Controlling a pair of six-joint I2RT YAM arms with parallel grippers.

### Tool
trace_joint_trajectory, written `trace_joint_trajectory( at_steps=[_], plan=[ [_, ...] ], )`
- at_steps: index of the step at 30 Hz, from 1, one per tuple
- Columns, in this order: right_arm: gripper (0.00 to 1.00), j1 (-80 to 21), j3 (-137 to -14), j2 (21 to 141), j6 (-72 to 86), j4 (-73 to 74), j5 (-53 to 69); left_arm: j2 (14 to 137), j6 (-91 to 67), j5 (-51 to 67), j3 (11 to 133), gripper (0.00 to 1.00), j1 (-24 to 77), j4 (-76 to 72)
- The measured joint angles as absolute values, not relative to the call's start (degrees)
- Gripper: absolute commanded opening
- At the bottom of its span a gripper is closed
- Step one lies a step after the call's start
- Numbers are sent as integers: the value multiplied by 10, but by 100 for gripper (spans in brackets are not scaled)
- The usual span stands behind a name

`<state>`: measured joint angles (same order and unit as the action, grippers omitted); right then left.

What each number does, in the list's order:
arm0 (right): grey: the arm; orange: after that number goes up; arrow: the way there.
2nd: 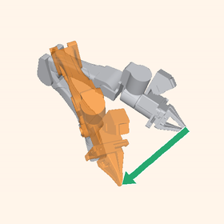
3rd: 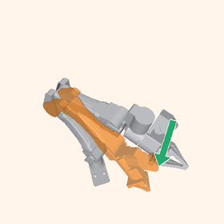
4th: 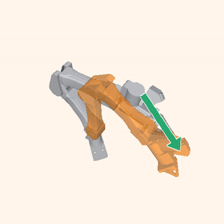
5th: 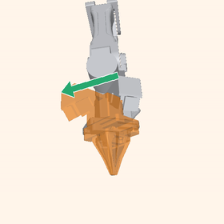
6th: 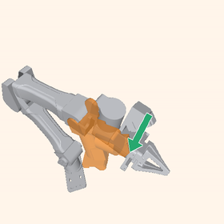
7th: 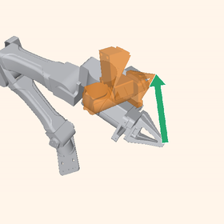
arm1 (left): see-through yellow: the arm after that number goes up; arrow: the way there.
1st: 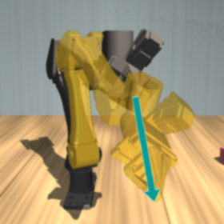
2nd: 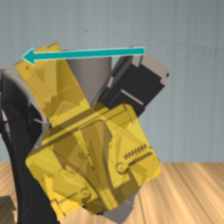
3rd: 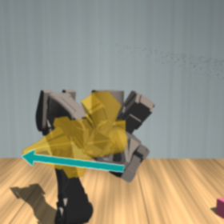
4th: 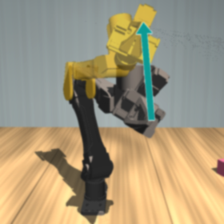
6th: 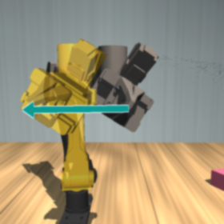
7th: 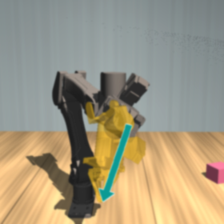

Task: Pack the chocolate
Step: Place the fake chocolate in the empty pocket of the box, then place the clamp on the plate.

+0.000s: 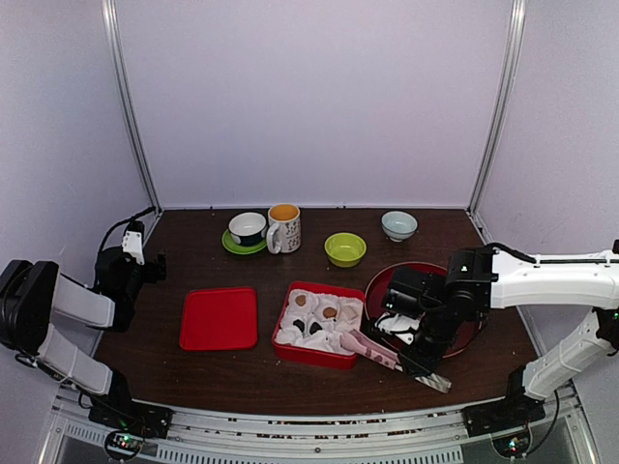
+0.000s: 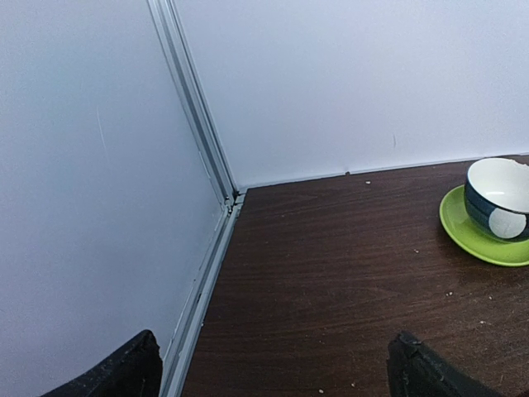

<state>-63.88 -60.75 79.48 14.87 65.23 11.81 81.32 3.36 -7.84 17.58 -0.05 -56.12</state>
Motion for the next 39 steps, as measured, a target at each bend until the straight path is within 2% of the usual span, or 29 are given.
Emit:
trace_joint_trajectory(
  at_steps=[12,19,27,32,39],
  plan=[
    [35,-640,-608,796,148,654,119,813,34,-78,176,98,-1,-561],
    [34,-640,-608,796,150,654,112,813,34,-78,176,98,-1,-561],
    [30,-630,-609,791,178,656,19,813,34,-78,176,98,-1,-561],
    [27,-591,-609,774,213,653,-45,813,34,-78,176,98,-1,-561],
    [25,-482,-576,736,263,625,-91,813,34,-78,176,98,-1,-561]
  ],
)
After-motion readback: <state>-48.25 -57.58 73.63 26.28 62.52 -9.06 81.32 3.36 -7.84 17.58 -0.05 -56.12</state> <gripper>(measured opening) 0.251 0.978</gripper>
